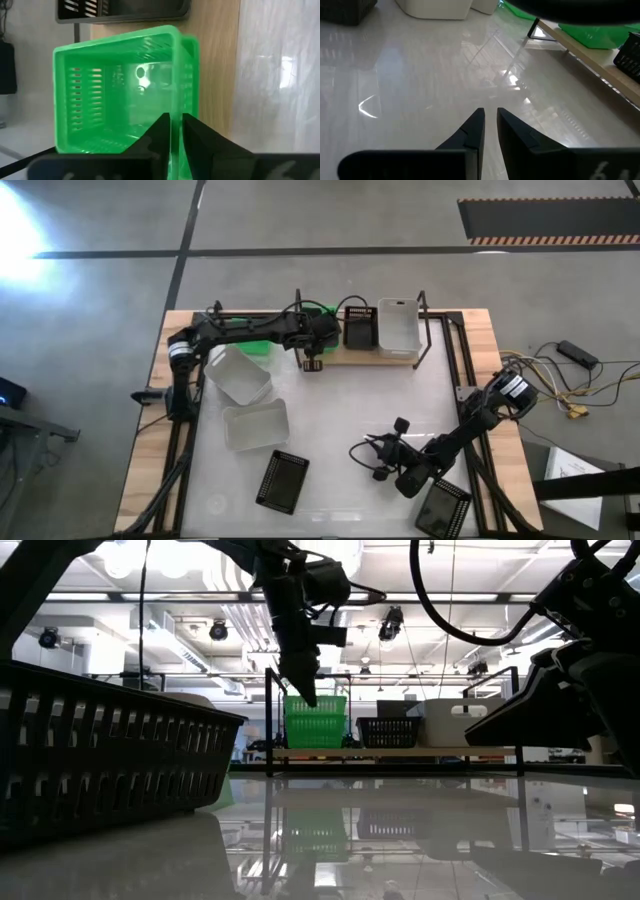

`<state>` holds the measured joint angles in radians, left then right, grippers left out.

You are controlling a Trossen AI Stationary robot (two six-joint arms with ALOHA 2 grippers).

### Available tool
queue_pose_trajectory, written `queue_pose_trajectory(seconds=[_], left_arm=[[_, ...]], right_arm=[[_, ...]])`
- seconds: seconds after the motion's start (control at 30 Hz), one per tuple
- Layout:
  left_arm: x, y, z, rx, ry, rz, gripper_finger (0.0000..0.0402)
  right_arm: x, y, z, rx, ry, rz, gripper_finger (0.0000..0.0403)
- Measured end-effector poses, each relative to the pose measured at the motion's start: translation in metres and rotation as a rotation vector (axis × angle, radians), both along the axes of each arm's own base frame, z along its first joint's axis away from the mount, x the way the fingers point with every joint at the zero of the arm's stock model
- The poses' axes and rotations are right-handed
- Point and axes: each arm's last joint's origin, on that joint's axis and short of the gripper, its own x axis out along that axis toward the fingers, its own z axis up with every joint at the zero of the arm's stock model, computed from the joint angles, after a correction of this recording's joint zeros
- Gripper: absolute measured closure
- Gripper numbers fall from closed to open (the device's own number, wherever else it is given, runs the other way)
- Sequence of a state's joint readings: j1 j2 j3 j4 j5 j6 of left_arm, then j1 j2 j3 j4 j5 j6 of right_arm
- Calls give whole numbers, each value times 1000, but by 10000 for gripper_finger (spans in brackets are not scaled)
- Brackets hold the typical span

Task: Stack baskets on shelf by color
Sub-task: Stack the bottom green bin on top of the other green bin on the shelf, then adjust the bottom gray bin

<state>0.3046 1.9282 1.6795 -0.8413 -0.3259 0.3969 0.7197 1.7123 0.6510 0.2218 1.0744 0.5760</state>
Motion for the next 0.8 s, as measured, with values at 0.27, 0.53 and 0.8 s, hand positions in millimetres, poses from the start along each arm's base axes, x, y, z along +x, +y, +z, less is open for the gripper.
queue_pose_trajectory(seconds=[0.27, 0.53, 0.8], left_arm=[[-1, 0, 24, 18, -70, -2, 277], [-16, -41, 50, -59, -219, 50, 261], [-26, -156, 13, -132, -363, -203, 274]], right_arm=[[0, 0, 0, 0, 0, 0, 360], [2, 1, 2, 23, -25, 0, 360], [8, 5, 7, 77, -76, 0, 360]])
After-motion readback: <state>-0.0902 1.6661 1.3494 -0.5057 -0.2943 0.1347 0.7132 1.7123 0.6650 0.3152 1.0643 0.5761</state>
